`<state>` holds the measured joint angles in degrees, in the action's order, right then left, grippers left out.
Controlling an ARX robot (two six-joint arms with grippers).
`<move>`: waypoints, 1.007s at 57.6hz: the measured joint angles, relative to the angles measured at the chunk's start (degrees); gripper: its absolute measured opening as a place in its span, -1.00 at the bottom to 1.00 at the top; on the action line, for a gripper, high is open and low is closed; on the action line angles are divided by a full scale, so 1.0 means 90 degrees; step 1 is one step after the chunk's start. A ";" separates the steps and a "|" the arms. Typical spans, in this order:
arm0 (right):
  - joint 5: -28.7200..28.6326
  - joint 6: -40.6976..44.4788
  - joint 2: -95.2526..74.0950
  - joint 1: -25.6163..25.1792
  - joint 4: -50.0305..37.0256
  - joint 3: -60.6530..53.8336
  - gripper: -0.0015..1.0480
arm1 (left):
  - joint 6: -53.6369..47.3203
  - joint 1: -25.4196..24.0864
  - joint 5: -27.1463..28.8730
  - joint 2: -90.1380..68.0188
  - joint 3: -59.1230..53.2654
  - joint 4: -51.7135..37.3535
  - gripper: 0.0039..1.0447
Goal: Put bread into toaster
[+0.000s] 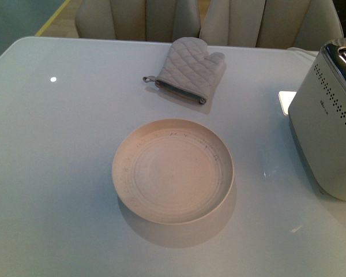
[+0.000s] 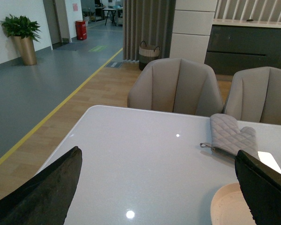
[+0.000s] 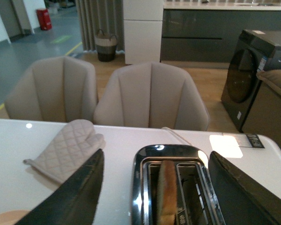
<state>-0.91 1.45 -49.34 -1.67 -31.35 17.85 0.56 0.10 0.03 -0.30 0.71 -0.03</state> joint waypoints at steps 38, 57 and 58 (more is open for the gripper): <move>0.0100 -0.0095 0.2314 0.0160 0.0729 -0.1620 -0.96 | 0.0000 0.0000 0.0000 0.0000 0.0000 0.0000 0.86; 0.0102 -0.0100 0.3288 0.0163 0.1277 -0.1870 -0.96 | 0.0000 0.0000 0.0000 0.0000 0.0000 0.0000 0.86; 0.0102 -0.0100 0.3330 0.0163 0.1316 -0.1870 -0.96 | -0.0002 0.0000 0.0000 0.0000 0.0000 0.0000 0.86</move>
<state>0.01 0.56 -19.38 -0.21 -19.51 1.02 0.54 0.10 0.03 -0.30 0.71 -0.03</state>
